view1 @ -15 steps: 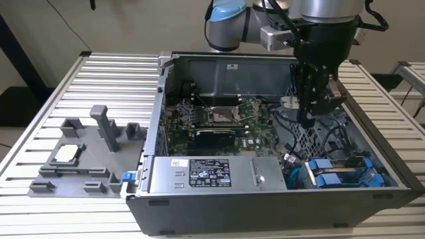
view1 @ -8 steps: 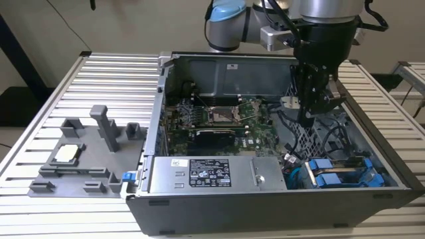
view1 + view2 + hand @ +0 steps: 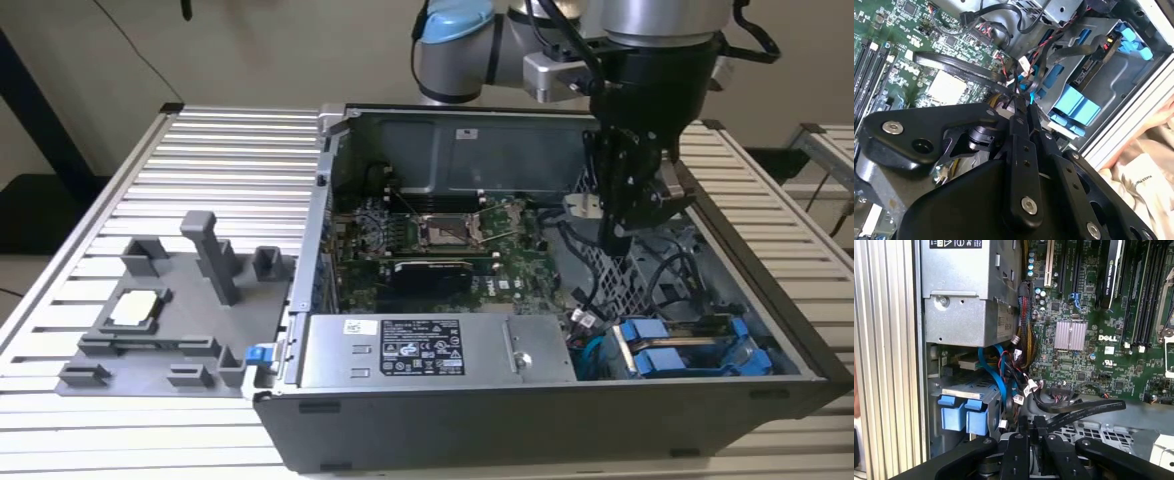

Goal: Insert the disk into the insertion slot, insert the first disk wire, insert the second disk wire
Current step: 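Insert the second disk wire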

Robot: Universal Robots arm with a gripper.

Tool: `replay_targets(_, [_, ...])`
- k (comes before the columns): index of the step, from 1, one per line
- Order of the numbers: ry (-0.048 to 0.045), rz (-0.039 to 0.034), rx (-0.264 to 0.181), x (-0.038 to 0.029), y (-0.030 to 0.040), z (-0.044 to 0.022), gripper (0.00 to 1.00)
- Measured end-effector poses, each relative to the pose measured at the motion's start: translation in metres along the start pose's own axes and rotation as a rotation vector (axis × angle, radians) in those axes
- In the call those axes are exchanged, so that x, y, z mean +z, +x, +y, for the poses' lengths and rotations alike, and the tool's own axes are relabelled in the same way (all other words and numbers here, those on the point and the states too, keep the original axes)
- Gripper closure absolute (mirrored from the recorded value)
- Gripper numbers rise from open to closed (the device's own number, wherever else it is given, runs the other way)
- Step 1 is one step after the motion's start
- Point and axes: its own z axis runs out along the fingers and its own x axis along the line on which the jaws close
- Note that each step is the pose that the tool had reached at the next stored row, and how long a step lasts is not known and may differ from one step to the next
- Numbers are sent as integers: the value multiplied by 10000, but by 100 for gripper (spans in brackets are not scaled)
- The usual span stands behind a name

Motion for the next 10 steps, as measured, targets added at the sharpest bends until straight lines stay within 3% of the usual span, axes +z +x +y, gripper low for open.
replay_targets(10, [-49,-18,-8,68,250,-76,84])
